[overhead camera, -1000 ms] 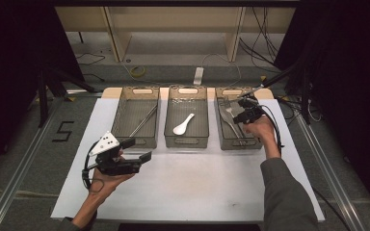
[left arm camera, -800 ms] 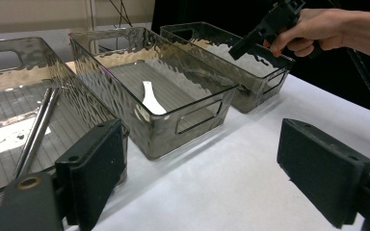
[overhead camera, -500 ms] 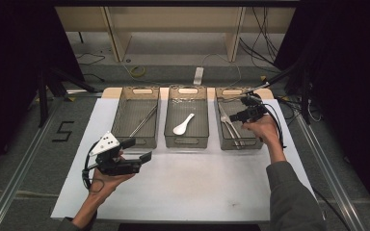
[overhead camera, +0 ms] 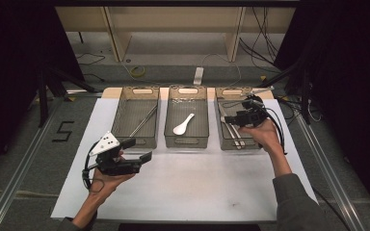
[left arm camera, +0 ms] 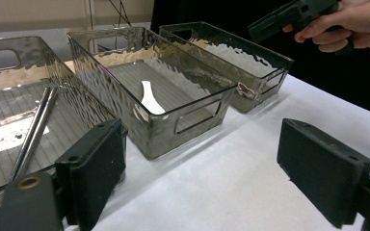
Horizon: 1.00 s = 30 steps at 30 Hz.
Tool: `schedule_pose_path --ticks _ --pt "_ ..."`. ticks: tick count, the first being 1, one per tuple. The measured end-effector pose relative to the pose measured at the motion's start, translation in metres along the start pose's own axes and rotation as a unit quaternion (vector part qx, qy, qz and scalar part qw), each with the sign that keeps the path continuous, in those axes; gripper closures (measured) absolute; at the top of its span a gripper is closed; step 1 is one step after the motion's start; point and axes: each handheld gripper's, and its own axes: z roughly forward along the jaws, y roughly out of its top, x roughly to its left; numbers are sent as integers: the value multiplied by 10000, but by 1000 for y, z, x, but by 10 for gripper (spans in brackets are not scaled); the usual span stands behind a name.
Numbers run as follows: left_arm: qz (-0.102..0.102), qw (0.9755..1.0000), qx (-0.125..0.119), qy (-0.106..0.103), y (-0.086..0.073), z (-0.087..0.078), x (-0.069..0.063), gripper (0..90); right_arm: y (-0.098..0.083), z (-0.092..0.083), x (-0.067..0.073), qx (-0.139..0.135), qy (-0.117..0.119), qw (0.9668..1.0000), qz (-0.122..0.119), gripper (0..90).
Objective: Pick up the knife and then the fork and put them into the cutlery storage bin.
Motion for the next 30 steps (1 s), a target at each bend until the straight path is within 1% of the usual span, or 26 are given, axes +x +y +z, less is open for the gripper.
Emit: schedule_pose_path --ticks 3,6,9,13,15,16,17,18,20,23,30 --pt "-20 10000 21 -1 0 0 0 162 -6 -5 9 -123 -4 9999 -118 372" --pt "-18 10000 13 -11 0 1 -1 162 -14 -9 16 -254 102 9996 -118 360" --pt "-6 10000 39 -23 0 1 0 162 -22 -13 22 -351 152 9991 -154 352" --pt "-27 9999 77 -74 -1 1 0 162 -33 -18 28 -579 264 9979 -91 349" --pt "-25 9999 83 -76 0 1 0 163 -38 -20 30 -692 385 9968 -72 350" --pt "-31 9999 76 -81 0 1 0 163 -41 -21 31 -713 412 9965 -127 345" --pt "-29 9999 82 -82 0 1 0 162 -43 -21 32 -705 386 9966 -178 338" --pt "-35 9999 89 -79 -1 2 0 163 -45 -22 33 -720 379 9965 -183 338" --pt "-40 9999 98 -90 -1 2 0 163 -50 -23 35 -817 492 9954 -120 337" --pt "-26 9999 105 -106 0 2 0 162 -58 -23 40 -808 499 9953 -192 324" --pt "-39 9998 129 -125 0 3 -1 162 -78 -31 46 -1055 587 9927 -67 310"
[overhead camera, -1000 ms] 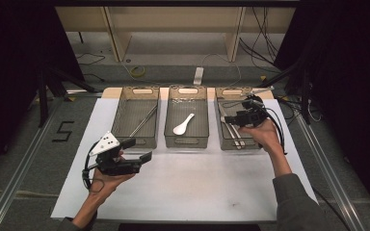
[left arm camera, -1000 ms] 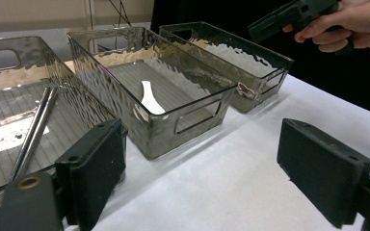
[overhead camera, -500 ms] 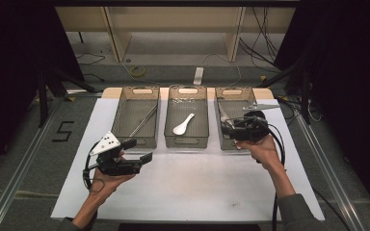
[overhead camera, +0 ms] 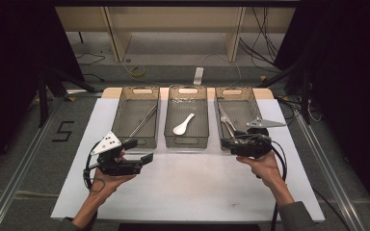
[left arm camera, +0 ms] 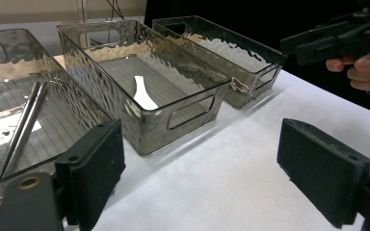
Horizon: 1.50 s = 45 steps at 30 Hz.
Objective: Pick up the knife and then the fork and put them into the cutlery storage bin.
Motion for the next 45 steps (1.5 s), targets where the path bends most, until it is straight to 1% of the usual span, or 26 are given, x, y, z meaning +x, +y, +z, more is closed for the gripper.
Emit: schedule_pose_path --ticks 3,7,9,14,16,18,20,23,24,29,35,40,45 --pt "18 10000 27 -5 -1 0 0 162 -8 -3 3 -41 46 10000 -36 295" --pt "8 10000 26 -15 -1 0 0 163 -17 -7 7 -140 88 9999 -17 287" --pt "-25 10000 26 -48 -1 0 0 163 -22 -10 9 -191 112 9997 -36 278" --pt "-8 9999 59 -88 -2 0 0 162 -34 -18 15 -347 187 9992 -3 253" --pt "-8 9999 100 -123 -2 0 0 162 -38 -21 19 -385 207 9990 -34 236" --pt "8 9998 146 -133 -3 1 0 162 -41 -23 22 -415 228 9989 -55 233" --pt "-2 9998 134 -142 -3 0 0 162 -44 -25 25 -464 252 9986 -79 233" --pt "-6 9998 141 -152 -3 0 1 162 -47 -27 28 -505 223 9984 -142 230" --pt "-42 9997 147 -169 -4 0 1 162 -48 -27 28 -524 234 9983 -125 230" --pt "18 9995 219 -219 -4 3 -2 162 -53 -31 29 -619 242 9978 -86 226" --pt "15 9994 245 -246 -4 2 -1 162 -59 -34 33 -609 267 9977 -105 216" --pt "20 9992 279 -271 -4 3 -1 162 -64 -35 37 -619 211 9977 -191 215" --pt "12 9992 291 -283 -4 3 -1 162 -67 -37 37 -610 209 9978 -165 210"
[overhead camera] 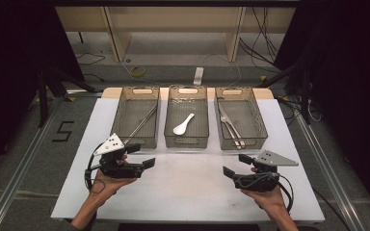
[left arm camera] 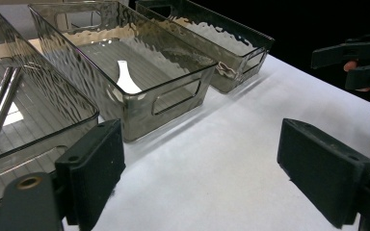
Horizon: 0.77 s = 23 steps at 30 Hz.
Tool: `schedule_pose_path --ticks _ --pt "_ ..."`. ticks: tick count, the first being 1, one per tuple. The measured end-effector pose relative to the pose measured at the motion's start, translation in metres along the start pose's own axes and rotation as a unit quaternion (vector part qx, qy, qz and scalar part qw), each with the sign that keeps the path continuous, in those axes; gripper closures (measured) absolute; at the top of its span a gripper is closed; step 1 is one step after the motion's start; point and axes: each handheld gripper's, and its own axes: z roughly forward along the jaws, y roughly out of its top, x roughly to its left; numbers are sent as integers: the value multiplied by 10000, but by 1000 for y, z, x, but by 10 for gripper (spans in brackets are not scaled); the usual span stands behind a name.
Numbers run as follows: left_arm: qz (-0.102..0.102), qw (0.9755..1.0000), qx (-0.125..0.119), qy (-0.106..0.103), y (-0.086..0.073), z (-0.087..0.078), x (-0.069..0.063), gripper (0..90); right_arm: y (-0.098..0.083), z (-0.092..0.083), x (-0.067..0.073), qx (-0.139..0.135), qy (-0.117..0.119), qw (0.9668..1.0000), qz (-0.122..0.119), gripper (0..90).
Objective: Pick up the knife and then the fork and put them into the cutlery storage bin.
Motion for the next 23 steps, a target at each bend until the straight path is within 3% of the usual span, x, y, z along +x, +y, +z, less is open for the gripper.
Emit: schedule_pose_path --ticks 23 --pt "34 10000 22 -33 0 1 -1 162 0 0 -1 4 -88 10000 -24 207"
